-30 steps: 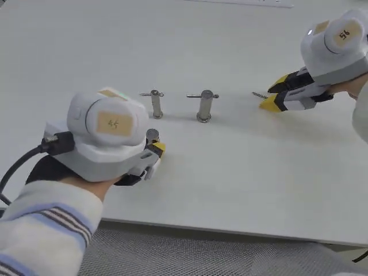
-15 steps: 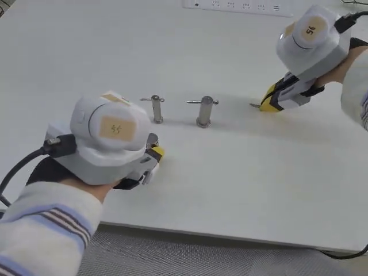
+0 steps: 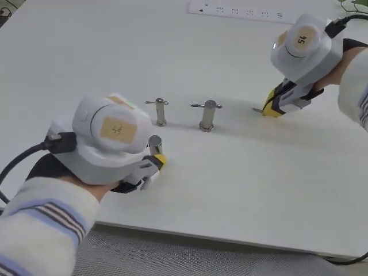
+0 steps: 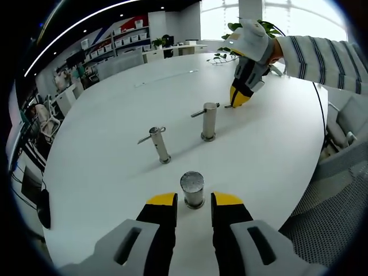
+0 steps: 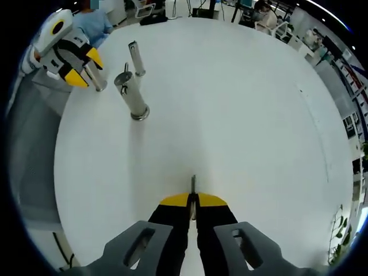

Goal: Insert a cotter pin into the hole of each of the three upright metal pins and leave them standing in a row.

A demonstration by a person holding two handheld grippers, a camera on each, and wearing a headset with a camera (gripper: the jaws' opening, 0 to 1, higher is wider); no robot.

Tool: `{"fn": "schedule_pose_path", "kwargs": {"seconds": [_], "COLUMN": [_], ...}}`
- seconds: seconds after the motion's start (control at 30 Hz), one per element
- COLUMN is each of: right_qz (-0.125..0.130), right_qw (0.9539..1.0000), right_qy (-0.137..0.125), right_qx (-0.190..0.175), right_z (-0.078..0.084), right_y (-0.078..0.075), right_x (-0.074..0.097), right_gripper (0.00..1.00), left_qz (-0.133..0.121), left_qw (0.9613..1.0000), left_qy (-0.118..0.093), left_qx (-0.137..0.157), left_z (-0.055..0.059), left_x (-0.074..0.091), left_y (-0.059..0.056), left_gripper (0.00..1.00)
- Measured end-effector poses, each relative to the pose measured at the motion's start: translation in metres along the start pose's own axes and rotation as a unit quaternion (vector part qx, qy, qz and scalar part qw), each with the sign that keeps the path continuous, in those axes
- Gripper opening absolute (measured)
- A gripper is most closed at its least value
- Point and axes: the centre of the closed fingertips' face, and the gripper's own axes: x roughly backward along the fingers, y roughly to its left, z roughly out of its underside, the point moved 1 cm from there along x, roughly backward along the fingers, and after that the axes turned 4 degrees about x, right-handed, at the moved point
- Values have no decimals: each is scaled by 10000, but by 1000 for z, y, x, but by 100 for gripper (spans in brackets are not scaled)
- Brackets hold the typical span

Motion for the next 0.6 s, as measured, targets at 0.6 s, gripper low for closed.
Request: {"fn": "schedule_pose_path", "kwargs": {"seconds": [0.6], "right_qz": [423], "right_qw": [9989], "right_qy": [-185], "right_qx": [54], "right_z": [1], "right_y": [0], "right_x": [11], "right_gripper": [2], "left_qz": [649], "left_qw": [9967], "left_qy": [-214], "left_qx": [-443], "left_z": [-14], "left_x": [17], "left_y": [-2], "left_gripper": [46]}}
